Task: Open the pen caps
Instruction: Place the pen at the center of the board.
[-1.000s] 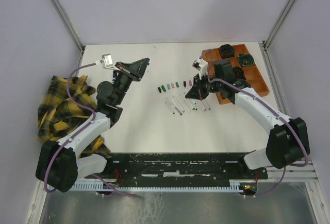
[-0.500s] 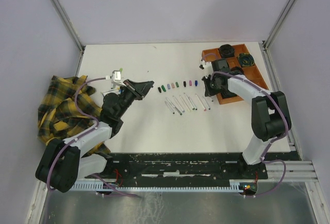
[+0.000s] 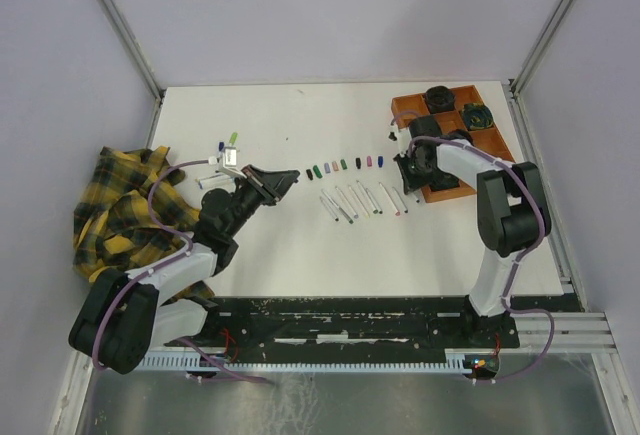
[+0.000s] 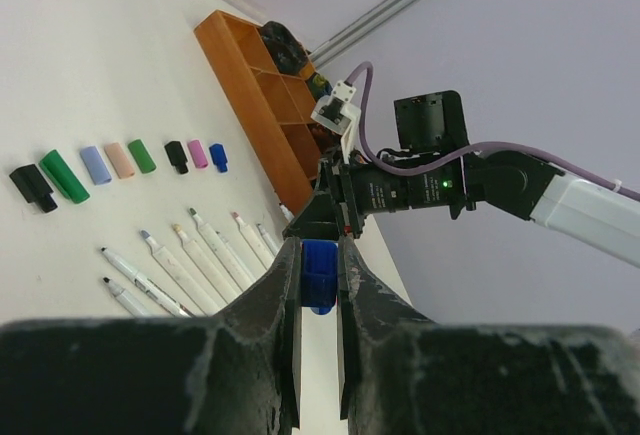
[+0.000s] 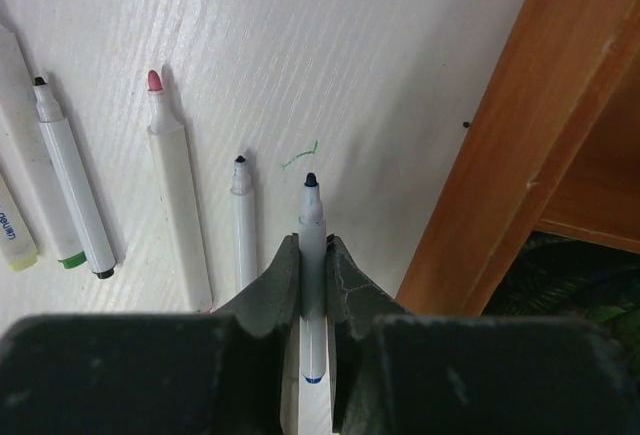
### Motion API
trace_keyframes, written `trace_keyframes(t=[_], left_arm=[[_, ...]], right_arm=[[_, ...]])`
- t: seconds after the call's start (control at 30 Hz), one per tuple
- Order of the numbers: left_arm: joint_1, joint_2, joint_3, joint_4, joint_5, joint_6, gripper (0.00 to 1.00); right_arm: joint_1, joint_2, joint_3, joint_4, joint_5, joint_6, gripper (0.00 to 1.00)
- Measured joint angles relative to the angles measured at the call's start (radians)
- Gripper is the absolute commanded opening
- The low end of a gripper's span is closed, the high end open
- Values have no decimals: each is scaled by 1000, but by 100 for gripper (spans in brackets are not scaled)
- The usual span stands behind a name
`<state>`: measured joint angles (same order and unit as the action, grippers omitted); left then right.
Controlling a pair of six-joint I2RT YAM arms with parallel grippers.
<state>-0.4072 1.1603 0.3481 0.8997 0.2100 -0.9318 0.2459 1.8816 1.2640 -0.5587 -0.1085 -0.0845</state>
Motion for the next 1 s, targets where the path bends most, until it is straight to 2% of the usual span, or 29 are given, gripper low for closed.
trace_keyframes(t=[0.63,1.0], left_arm=[[-6,5,-9,19,28,-9,3],[-90,81,40,23,32,-8,3]], right_arm=[[-18,62,53,-72,-45,2,27],[-37,61,57,-89,-86,18,30]])
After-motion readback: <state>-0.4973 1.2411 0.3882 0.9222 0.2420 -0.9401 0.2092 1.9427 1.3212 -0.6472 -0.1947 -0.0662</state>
